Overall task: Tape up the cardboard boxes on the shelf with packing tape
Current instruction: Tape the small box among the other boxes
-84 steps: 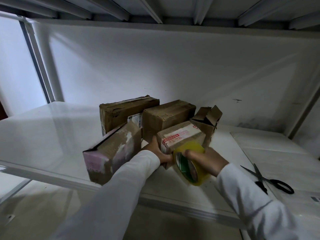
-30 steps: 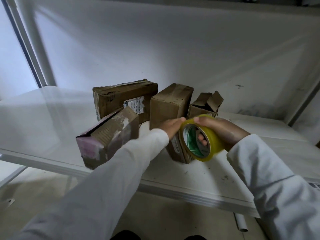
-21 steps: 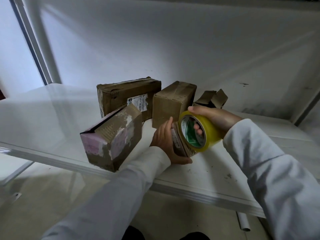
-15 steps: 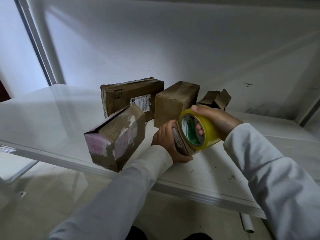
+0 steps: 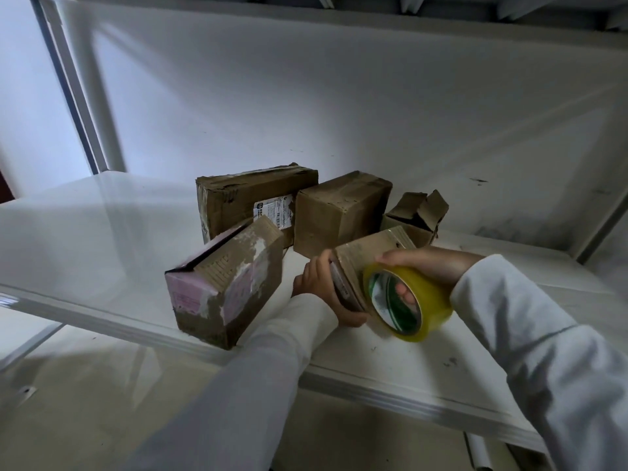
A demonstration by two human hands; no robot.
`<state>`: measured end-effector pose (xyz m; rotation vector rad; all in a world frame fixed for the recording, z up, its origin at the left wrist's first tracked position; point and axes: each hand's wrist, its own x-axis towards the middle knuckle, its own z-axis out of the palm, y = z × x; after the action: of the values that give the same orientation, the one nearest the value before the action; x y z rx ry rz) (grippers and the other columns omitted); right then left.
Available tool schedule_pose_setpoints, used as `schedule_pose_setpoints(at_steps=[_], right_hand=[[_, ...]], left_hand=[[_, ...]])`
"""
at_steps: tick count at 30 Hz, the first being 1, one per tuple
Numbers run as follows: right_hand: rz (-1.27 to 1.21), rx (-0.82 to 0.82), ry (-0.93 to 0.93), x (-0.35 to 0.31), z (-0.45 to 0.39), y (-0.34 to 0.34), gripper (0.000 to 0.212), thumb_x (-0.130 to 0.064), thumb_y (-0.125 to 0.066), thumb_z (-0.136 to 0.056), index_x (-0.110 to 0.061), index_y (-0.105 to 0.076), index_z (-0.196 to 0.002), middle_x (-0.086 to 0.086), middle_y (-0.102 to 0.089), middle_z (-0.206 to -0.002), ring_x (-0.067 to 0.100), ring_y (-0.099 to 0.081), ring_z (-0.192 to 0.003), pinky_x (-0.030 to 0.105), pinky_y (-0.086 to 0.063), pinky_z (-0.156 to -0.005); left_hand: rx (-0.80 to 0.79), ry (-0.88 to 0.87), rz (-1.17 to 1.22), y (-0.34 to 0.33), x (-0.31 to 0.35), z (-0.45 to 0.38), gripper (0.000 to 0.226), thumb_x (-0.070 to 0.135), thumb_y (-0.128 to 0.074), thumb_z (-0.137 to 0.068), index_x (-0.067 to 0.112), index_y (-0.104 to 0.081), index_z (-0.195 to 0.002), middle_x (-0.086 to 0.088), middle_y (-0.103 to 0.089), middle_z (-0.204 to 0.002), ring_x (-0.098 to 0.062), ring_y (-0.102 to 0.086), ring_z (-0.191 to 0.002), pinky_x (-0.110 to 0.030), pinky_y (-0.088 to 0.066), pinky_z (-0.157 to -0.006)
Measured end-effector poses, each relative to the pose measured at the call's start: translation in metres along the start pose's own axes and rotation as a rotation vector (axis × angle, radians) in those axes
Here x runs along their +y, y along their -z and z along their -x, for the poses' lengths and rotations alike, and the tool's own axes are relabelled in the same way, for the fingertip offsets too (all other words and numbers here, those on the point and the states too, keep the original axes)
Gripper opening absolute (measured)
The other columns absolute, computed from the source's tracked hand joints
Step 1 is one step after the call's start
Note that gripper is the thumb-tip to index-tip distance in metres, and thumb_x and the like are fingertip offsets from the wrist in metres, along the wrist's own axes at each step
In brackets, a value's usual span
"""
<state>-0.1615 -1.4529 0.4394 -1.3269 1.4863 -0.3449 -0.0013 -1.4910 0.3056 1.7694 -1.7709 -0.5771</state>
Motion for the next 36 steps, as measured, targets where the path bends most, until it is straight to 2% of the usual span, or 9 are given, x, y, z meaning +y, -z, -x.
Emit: schedule_pose_setpoints(at_steps=[4,11,16,20,22,26,29,31,36], right_hand=[[0.086,-0.062,-0.124,0.014,-0.001,-0.004,0.028,-0.036,-0.066,-0.080,-0.009,-0.058,-0.080,0.007,-0.060,-0.059,0.015,-0.055,-0.049,0.016,-0.046,-0.042],[0.040,-0.023,-0.160,0.031,-0.024,-0.013,0.032,-0.037,-0.065,-0.085,-0.005,-0.061,-0.086,0.005,-0.062,-0.048,0.012,-0.057,-0.040,0.015,-0.046,-0.041],[0.000,-0.005,-0.196,0.033,-0.035,-0.008,0.032,-0.036,-0.069,-0.082,-0.005,-0.063,-0.084,0.008,-0.064,-0.051,0.014,-0.059,-0.043,0.018,-0.049,-0.043],[0.007,-0.002,-0.212,0.030,-0.043,-0.007,0.029,-0.033,-0.070,-0.082,-0.005,-0.063,-0.082,0.008,-0.064,-0.051,0.015,-0.059,-0.043,0.018,-0.049,-0.042],[0.041,-0.009,-0.230,0.028,-0.047,-0.007,0.031,-0.034,-0.071,-0.081,-0.004,-0.064,-0.085,0.008,-0.064,-0.051,0.015,-0.059,-0.040,0.021,-0.050,-0.045],[0.101,-0.016,-0.265,0.026,-0.056,-0.007,0.035,-0.039,-0.071,-0.079,-0.006,-0.065,-0.088,0.008,-0.065,-0.056,0.017,-0.059,-0.052,0.025,-0.052,-0.056],[0.202,0.027,-0.218,0.027,-0.063,-0.008,0.048,-0.047,-0.069,-0.078,-0.009,-0.060,-0.105,0.013,-0.068,-0.094,0.026,-0.065,-0.086,0.032,-0.056,-0.080],[0.234,0.046,-0.201,0.028,-0.067,-0.008,0.061,-0.051,-0.070,-0.075,-0.013,-0.053,-0.118,0.015,-0.062,-0.114,0.032,-0.060,-0.105,0.041,-0.049,-0.096],[0.193,0.052,-0.177,0.033,-0.079,-0.007,0.065,-0.053,-0.072,-0.071,-0.013,-0.056,-0.119,0.017,-0.063,-0.116,0.034,-0.060,-0.108,0.044,-0.048,-0.098]], left_hand=[[-0.040,0.028,0.012,0.004,0.006,0.002,0.124,0.044,-0.086,-0.058,0.021,-0.004,-0.148,-0.002,-0.021,-0.149,-0.024,-0.021,-0.139,-0.038,-0.019,-0.116],[-0.095,0.097,0.021,0.008,0.010,0.001,0.126,0.046,-0.086,-0.057,0.022,-0.003,-0.148,-0.004,-0.020,-0.152,-0.027,-0.021,-0.140,-0.042,-0.021,-0.116],[-0.299,0.137,-0.112,0.025,0.011,-0.004,0.118,0.041,-0.082,-0.068,0.021,0.002,-0.149,-0.006,-0.022,-0.153,-0.029,-0.024,-0.141,-0.039,-0.028,-0.114],[-0.277,0.289,0.092,0.052,0.018,-0.014,0.067,0.043,-0.058,-0.089,0.017,-0.030,-0.143,-0.008,-0.044,-0.139,-0.028,-0.043,-0.125,-0.034,-0.034,-0.101],[-0.175,0.318,0.165,0.062,0.028,-0.027,0.059,0.052,-0.043,-0.094,0.011,-0.045,-0.136,-0.011,-0.050,-0.136,-0.029,-0.049,-0.117,-0.033,-0.035,-0.097],[-0.136,0.184,-0.294,0.054,0.042,-0.036,0.046,0.039,-0.035,-0.101,0.006,-0.054,-0.127,-0.012,-0.057,-0.119,-0.030,-0.054,-0.113,-0.034,-0.041,-0.089],[-0.233,0.105,-0.624,0.038,0.038,-0.041,0.029,0.019,-0.049,-0.095,0.009,-0.057,-0.121,-0.007,-0.055,-0.103,-0.026,-0.054,-0.096,-0.040,-0.049,-0.095],[-0.255,0.125,-0.659,0.037,0.039,-0.045,0.029,0.017,-0.052,-0.092,0.011,-0.057,-0.120,-0.008,-0.057,-0.108,-0.027,-0.054,-0.098,-0.043,-0.049,-0.095],[-0.208,0.104,-0.729,0.033,0.048,-0.044,0.051,0.028,-0.060,-0.088,0.015,-0.043,-0.134,-0.007,-0.050,-0.132,-0.032,-0.048,-0.122,-0.045,-0.039,-0.103]])
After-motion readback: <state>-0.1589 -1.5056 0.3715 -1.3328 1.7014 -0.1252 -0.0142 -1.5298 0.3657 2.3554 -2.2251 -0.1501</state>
